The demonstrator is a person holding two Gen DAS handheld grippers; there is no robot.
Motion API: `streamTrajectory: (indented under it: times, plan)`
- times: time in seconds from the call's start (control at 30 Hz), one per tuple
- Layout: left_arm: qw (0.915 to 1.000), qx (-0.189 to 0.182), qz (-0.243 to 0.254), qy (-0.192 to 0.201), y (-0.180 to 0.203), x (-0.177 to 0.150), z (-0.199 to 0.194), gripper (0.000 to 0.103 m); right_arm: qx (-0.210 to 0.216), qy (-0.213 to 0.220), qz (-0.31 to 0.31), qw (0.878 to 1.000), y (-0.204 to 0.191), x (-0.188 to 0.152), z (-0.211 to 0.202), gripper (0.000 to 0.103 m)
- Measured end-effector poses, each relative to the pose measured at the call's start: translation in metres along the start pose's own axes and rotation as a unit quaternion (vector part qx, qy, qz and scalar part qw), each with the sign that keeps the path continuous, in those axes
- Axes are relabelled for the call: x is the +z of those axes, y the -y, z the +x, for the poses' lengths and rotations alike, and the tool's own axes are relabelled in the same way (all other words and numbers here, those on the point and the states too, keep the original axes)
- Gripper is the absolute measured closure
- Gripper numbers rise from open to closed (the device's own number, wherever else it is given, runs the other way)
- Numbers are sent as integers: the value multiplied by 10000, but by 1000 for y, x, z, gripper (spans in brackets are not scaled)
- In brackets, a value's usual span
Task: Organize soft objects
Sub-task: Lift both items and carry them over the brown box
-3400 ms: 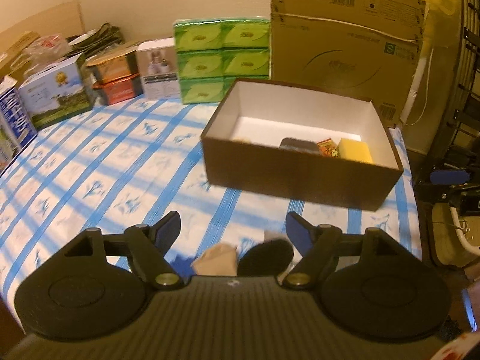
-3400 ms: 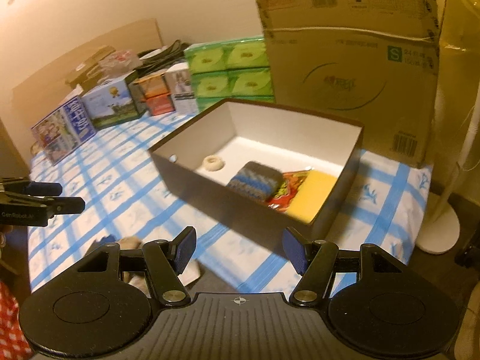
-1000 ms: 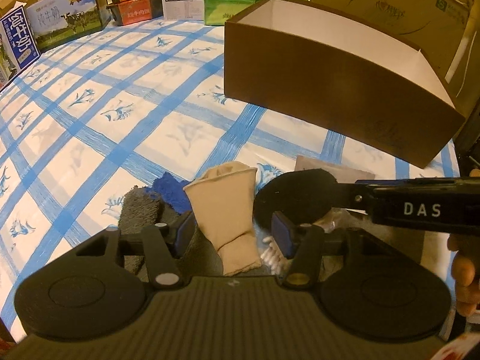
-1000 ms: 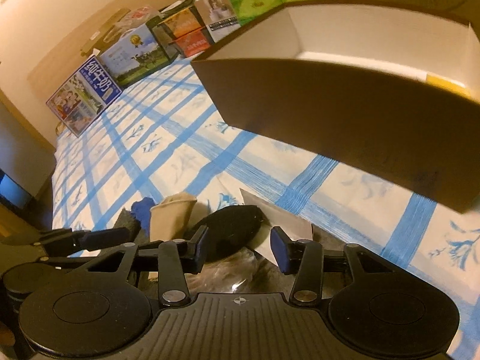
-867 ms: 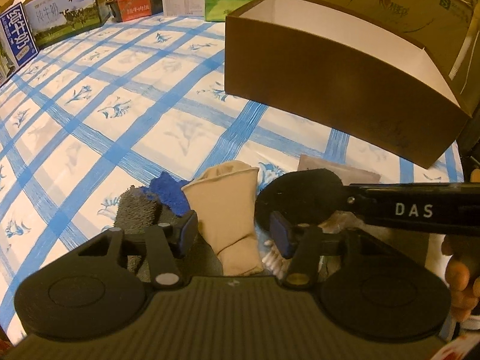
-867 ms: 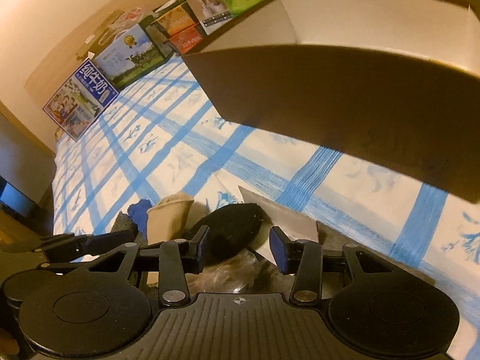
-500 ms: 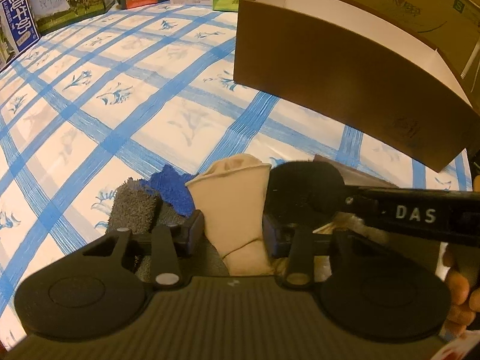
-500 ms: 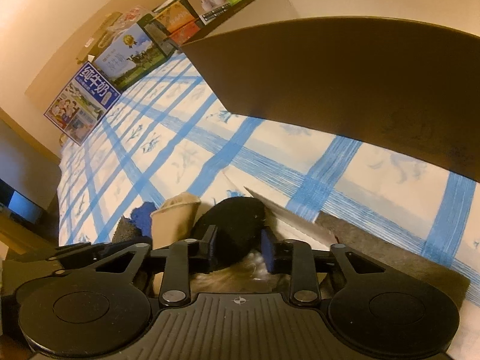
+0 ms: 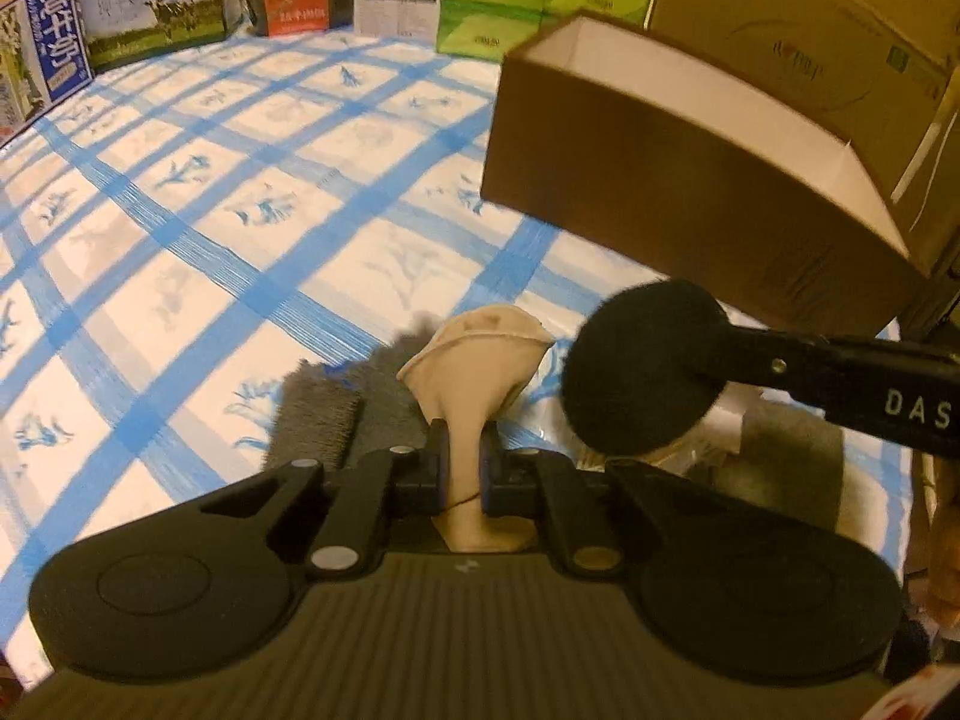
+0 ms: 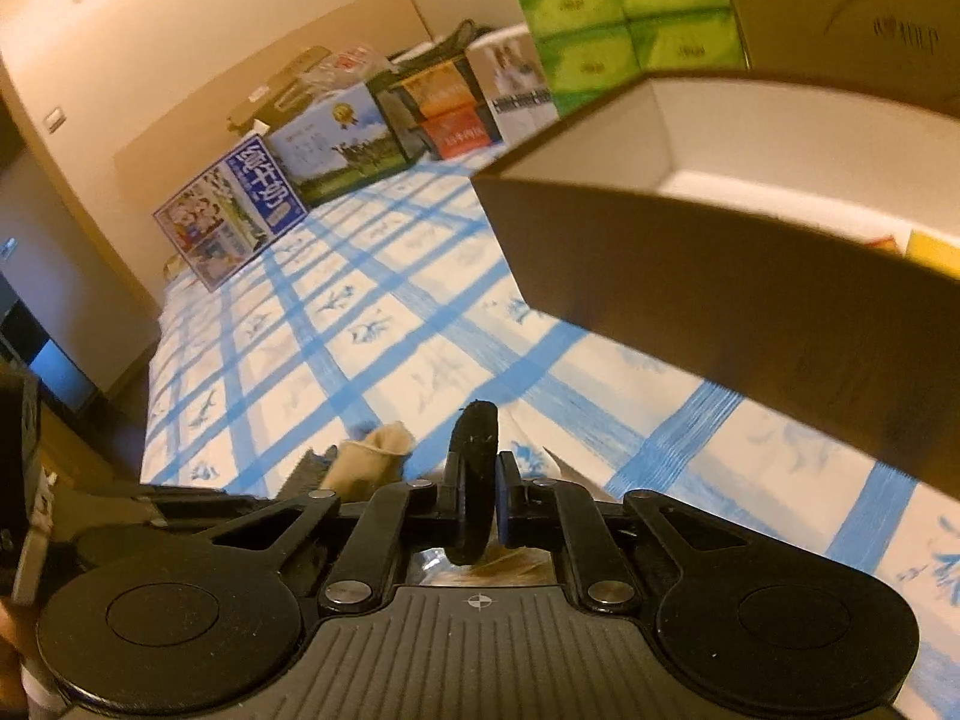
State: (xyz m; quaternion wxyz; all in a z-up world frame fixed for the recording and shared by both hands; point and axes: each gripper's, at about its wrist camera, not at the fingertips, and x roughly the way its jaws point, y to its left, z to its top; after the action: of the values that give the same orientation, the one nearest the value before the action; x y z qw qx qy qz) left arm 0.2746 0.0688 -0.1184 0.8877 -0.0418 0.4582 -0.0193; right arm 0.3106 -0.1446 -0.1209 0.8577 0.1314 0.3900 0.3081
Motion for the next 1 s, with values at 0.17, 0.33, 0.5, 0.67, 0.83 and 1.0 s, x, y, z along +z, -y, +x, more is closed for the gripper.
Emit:
streamTrajectory:
  times: [0.17, 0.33, 0.5, 0.67, 0.83, 1.0]
  plan:
    - [9997, -47, -92, 209, -6, 7, -29, 95, 46, 96, -106, 9999, -6, 3, -23, 94]
    - [9991, -94, -38, 412, -2, 19, -54, 95, -45, 142, -228, 9996, -10, 9, -47, 94]
    - [9983, -168, 125, 553, 13, 31, -70, 95, -182, 222, -298, 9991, -10, 18, -70, 94]
    - [9969, -321, 282, 661, 30, 43, -76, 95, -352, 325, -350, 9982, -6, 30, -89, 94]
    - [9953, -451, 494, 697, 48, 60, -72, 95, -504, 564, -417, 9963, 2, 47, -109, 94]
    - [9922, -626, 771, 750, 70, 89, -65, 95, -708, 852, -440, 9929, 16, 70, -125, 94]
